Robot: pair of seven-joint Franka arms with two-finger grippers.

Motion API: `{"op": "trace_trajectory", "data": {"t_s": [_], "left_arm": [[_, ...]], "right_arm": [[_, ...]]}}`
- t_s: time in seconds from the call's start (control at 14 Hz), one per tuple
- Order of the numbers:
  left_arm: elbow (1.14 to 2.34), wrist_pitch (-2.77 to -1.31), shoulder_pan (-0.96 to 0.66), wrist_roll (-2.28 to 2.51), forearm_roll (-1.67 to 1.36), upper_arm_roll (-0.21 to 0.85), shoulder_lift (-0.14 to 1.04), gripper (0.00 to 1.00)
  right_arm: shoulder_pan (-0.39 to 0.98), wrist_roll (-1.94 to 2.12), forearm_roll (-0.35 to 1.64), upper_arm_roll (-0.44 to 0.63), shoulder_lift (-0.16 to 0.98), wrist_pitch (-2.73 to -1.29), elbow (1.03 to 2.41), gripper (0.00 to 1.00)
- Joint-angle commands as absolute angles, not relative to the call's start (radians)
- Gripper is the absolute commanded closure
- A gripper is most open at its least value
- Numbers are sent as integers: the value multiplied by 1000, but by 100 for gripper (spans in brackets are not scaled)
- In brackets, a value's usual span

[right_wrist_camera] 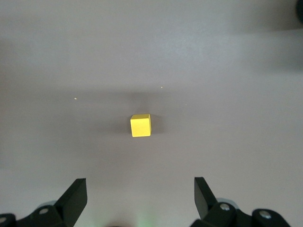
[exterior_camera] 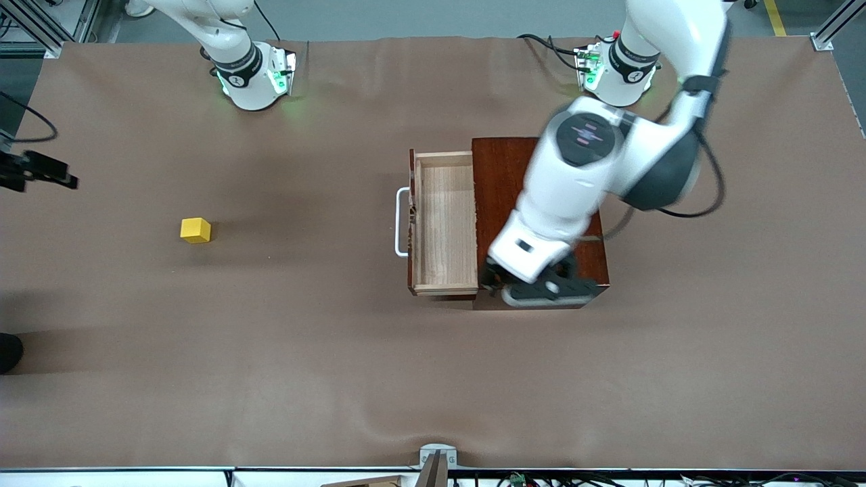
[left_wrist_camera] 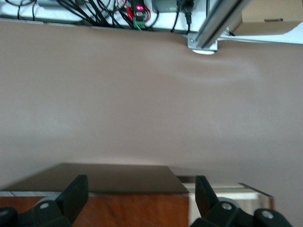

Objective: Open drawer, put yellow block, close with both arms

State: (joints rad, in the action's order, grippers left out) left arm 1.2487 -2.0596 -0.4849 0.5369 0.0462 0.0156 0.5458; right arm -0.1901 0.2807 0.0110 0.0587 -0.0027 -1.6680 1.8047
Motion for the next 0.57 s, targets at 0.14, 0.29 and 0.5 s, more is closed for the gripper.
{"op": "trace_trajectory", "data": {"t_s": [0.14,0.29,0.5], "left_arm": [[1272,-2083,-319,267,14,25,532,0],[1272,-2083,-249,178,14,25,532,0],[1278,-2082,-151,17,-24,25,529,0]], "right_arm": [[-190,290,0,43,-83,-1992,2169,0],[-190,290,0,43,-68,-2131,2259,0],[-172,290,0,43,6,-2296,2341,0]]}}
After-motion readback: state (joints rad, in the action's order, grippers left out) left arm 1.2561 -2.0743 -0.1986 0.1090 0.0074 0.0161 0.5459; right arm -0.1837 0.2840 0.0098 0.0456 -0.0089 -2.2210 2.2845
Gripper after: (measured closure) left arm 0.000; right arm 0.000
